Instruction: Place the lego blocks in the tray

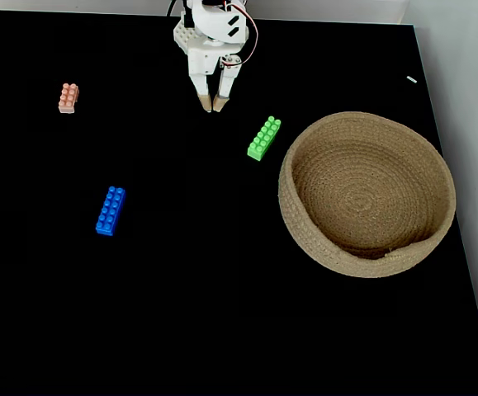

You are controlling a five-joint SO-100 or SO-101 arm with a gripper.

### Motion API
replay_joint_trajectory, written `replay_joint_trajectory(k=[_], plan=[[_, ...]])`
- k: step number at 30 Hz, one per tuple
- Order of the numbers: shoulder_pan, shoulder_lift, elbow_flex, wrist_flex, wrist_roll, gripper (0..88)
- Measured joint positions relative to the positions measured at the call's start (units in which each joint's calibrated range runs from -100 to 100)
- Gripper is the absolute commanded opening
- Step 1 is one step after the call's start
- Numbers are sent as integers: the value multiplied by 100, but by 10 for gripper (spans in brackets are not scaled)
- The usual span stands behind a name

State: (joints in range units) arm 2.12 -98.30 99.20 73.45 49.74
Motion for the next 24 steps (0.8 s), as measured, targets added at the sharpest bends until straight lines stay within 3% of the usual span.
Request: replay_joint_trajectory(k=[24], plan=[[41,0,0,0,117,1]])
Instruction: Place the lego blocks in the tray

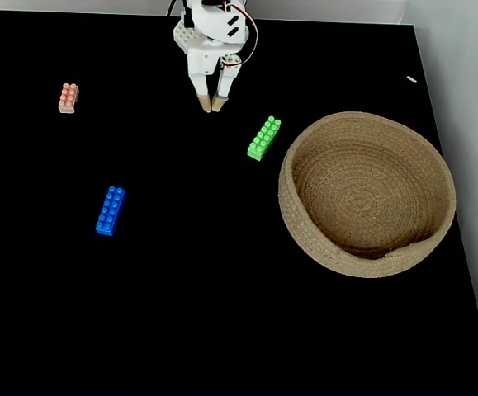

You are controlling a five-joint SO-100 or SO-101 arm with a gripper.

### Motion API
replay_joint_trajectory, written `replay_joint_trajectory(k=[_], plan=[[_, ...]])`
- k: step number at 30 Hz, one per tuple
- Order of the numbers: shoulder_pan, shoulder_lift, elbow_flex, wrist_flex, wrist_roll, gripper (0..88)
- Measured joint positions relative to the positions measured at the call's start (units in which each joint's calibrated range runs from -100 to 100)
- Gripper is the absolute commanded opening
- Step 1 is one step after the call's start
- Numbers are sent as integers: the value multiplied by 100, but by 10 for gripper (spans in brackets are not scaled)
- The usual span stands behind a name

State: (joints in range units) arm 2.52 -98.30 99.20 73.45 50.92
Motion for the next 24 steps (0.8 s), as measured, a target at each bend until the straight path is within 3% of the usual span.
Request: replay_joint_trajectory(k=[24], plan=[[0,0,0,0,-117,2]])
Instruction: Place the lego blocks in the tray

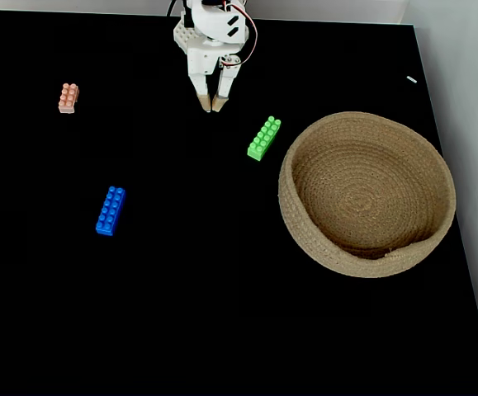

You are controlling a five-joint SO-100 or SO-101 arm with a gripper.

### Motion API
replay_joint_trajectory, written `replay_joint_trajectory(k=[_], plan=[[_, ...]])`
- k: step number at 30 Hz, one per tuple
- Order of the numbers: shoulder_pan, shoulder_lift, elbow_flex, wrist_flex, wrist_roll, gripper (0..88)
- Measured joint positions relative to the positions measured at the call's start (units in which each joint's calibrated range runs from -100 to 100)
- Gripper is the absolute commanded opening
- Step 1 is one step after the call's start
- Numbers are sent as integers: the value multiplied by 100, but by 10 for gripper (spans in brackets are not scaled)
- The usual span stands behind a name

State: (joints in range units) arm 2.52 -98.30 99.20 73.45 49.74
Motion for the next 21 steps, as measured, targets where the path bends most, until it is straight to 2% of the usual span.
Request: replay_joint_trajectory(k=[13,17,21], plan=[[-24,0,0,0,103,0],[-204,25,0,-252,-298,6],[-309,466,-380,-828,-664,122]])
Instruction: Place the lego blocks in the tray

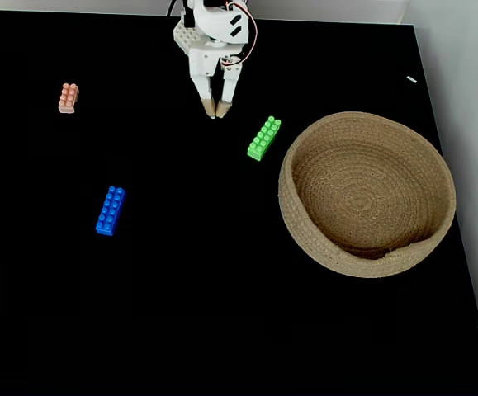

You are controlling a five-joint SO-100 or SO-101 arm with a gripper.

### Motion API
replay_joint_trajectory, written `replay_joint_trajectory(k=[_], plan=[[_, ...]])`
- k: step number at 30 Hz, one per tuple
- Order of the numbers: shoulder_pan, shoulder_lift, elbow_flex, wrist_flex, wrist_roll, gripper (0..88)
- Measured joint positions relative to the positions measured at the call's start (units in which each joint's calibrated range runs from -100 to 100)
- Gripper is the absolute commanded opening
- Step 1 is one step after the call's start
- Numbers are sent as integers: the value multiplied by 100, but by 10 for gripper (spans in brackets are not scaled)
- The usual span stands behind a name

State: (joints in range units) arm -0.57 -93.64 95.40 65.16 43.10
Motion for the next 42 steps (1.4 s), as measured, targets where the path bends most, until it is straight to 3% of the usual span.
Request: replay_joint_trajectory(k=[4,8,17,42], plan=[[-114,696,-548,-341,-98,223],[-407,1620,-1423,-422,-371,254],[-790,3647,-2952,-430,-1055,247],[-1124,7099,-4675,-682,-1729,231]])
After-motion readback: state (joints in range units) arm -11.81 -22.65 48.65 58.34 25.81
